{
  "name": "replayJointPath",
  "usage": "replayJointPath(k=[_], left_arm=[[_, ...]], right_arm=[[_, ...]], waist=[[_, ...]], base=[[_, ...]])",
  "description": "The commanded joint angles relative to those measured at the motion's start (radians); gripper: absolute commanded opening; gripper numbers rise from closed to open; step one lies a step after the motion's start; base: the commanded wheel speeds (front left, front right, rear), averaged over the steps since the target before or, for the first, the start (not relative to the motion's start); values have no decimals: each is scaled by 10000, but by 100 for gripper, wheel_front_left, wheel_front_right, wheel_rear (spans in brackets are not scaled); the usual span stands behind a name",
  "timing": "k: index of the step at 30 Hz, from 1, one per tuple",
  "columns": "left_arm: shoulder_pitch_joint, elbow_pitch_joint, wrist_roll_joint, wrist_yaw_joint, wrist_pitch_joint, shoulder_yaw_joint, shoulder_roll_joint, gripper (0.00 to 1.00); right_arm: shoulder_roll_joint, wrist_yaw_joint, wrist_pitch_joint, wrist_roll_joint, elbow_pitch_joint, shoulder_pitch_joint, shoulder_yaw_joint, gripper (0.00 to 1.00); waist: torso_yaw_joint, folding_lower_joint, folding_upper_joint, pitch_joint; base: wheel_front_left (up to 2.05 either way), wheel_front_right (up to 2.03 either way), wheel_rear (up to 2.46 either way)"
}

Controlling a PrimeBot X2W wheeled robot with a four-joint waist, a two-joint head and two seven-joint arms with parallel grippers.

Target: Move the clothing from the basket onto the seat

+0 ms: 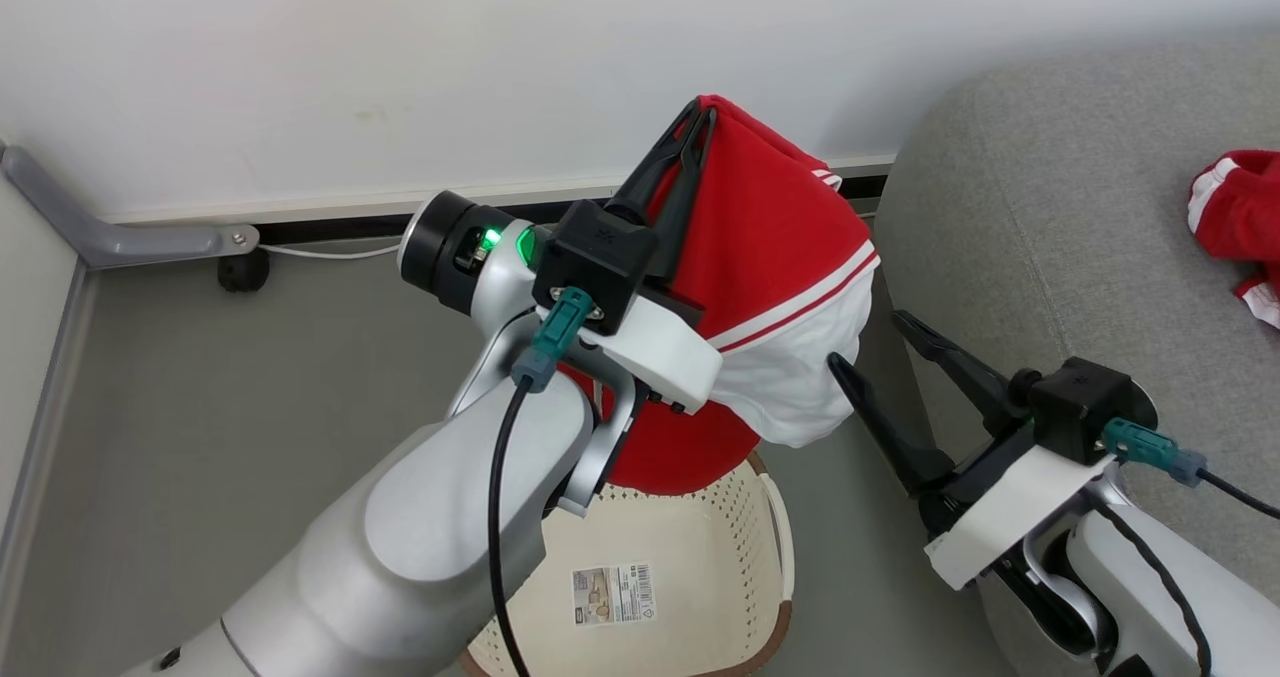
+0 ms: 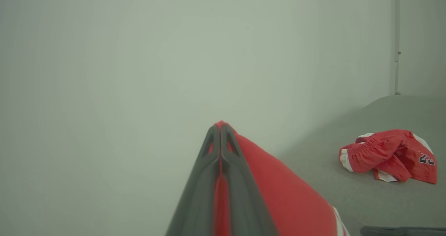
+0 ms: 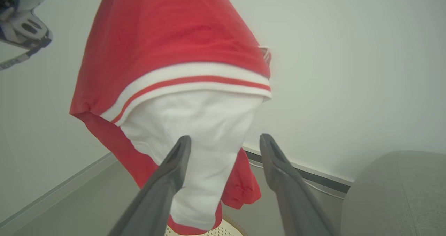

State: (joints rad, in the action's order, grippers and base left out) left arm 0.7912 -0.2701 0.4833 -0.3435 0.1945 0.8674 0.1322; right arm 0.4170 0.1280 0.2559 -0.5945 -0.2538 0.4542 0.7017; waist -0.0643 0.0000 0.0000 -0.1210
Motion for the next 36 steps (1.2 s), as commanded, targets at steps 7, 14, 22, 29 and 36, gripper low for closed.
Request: replayJointPath(k=[7, 14, 22, 29, 36], left_arm=[[753, 82, -154, 104, 120, -79, -115, 0], [756, -48, -126, 200, 174, 150, -305, 0], [747, -202, -52, 312, 228, 528, -558, 0], [801, -277, 47, 344, 303, 888, -729, 0], [878, -274, 261, 358, 397, 1251, -802, 0]], right_arm=[[295, 27, 59, -748, -220, 1271, 1205, 100], [67, 27, 59, -1029, -513, 1775, 1527, 100], [-261, 27, 59, -1120, -776, 2230, 1822, 100], [-502, 27, 59, -1164, -1081, 2429, 1819, 100], [-739, 27, 59, -1296, -1279, 2500, 1658, 100]], waist=[[358, 0, 0, -116], [584, 0, 0, -134], [830, 0, 0, -199], [1002, 0, 0, -280], [1170, 0, 0, -349]], base=[[0, 0, 0], [0, 0, 0], [0, 0, 0], [0, 0, 0], [0, 0, 0]])
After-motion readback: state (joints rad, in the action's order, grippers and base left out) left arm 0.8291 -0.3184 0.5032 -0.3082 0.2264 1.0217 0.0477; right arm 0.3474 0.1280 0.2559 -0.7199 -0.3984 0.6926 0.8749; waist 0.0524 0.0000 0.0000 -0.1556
